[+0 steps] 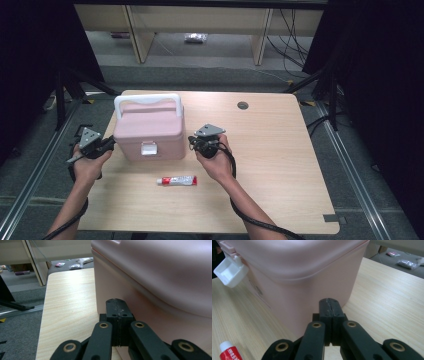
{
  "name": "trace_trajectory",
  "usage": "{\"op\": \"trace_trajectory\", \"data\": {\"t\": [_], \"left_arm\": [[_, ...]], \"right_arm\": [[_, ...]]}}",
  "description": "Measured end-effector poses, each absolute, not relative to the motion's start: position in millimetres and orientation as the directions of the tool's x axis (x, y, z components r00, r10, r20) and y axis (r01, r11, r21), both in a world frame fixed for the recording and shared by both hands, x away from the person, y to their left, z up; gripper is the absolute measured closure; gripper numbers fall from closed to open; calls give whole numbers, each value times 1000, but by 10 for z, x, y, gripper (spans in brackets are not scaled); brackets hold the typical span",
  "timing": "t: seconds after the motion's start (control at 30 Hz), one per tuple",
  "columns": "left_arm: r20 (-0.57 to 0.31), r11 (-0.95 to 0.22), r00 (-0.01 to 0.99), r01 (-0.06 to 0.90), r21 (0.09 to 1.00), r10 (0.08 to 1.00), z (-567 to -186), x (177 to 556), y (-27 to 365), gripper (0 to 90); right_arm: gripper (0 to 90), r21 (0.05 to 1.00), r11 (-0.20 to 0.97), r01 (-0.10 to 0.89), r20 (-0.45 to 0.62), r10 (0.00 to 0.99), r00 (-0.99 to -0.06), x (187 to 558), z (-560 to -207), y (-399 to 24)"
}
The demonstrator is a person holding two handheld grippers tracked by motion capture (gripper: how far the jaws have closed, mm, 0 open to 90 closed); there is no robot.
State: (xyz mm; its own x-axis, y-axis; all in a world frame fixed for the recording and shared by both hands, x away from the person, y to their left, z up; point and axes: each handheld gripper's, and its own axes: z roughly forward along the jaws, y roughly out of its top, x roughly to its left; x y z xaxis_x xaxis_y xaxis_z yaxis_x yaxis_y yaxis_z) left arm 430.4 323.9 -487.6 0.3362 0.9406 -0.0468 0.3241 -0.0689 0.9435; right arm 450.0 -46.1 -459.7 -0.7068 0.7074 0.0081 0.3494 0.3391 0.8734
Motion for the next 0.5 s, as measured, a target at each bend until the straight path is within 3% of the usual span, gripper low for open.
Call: {"op": "trace_trajectory", "data": {"t": [0.43, 0.5], "left_arm": [[-18, -101, 349, 321, 942, 937, -4856, 4320, 3212, 899], [-17, -102, 349, 321, 942, 937, -4852, 4323, 3209, 899]], "right_arm": [[900, 864, 345, 368, 21, 704, -709, 4538, -4602, -367], [900, 877, 346, 335, -6, 704, -711, 4557, -4610, -371]]}}
